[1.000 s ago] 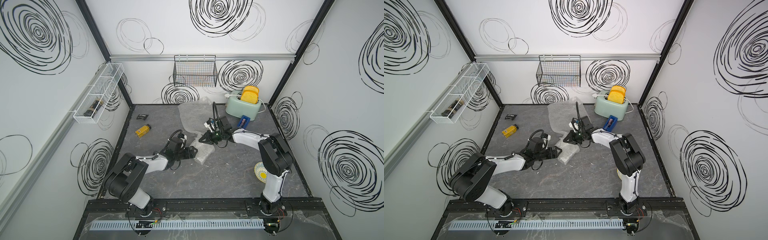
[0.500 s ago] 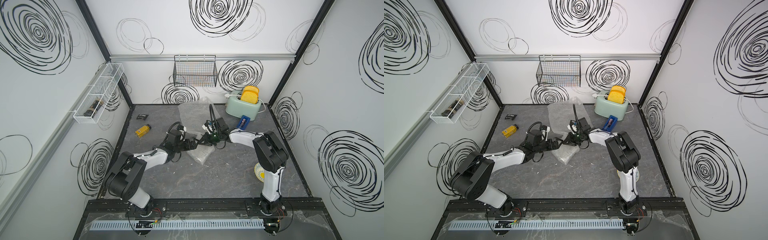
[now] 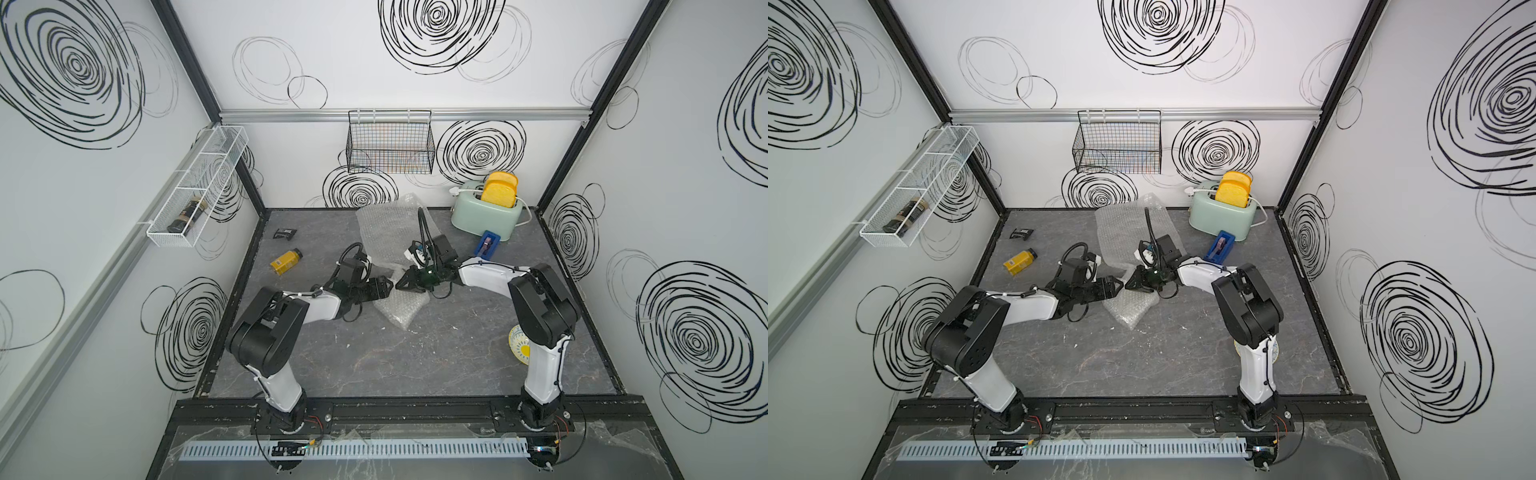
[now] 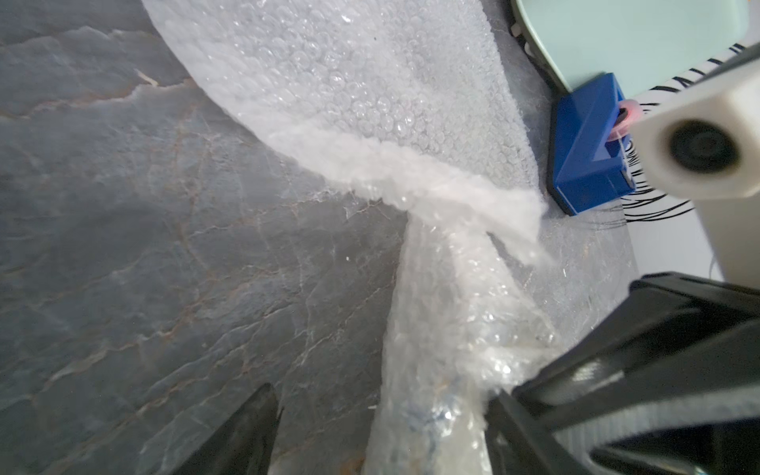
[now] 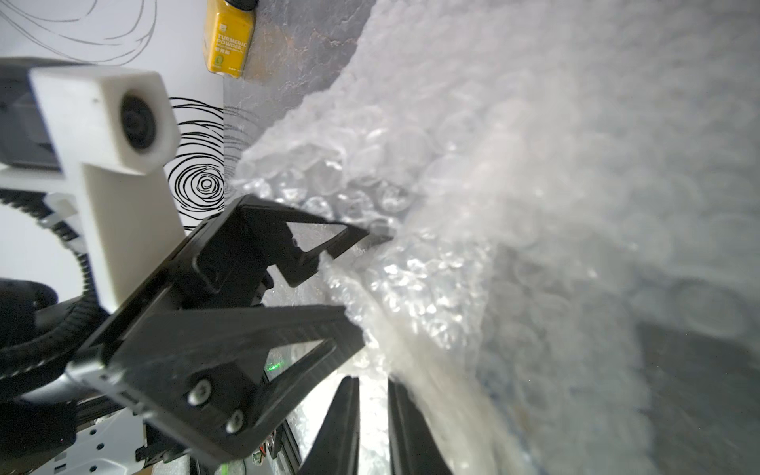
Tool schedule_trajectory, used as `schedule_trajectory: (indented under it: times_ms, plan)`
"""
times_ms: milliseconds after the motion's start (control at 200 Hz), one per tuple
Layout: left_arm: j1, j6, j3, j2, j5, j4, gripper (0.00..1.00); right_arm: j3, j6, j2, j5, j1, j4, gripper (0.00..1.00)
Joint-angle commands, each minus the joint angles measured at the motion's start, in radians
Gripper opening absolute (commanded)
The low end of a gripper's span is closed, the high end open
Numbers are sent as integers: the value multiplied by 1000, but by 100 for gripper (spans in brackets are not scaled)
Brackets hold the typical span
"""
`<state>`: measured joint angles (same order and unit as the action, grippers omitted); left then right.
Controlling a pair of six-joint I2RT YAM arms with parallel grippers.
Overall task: Wrap bowls in bubble wrap
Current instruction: Wrap the bowl in bubble wrap, then tear off the tape using the Tape Cutter.
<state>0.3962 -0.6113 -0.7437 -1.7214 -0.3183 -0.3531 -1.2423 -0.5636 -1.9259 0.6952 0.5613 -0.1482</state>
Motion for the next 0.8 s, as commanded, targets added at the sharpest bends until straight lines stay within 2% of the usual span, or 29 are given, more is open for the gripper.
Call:
schedule_trajectory:
  times_ms: [0, 125, 245, 370, 510, 650, 796]
  plan:
    - [-7, 3, 1, -16, -5, -50, 79, 6, 40, 116, 1, -27, -41, 27]
    - [-9, 2, 1, -17, -11, -49, 79, 54, 44, 228, -32, -126, -36, 48]
    - [-8, 4, 2, -15, -12, -46, 79, 121, 1, 313, -88, -302, -7, 56]
    - [-9, 4, 1, -23, -18, -46, 78, 202, -91, 351, -82, -491, 79, 58]
    - [-8, 4, 0, -28, -18, -46, 78, 225, -141, 324, -58, -626, 138, 60]
    - [-9, 4, 0, -29, -19, -47, 77, 202, -157, 246, -25, -690, 167, 60]
    - [-9, 4, 0, -26, -21, -46, 77, 167, -160, 178, 1, -698, 185, 60]
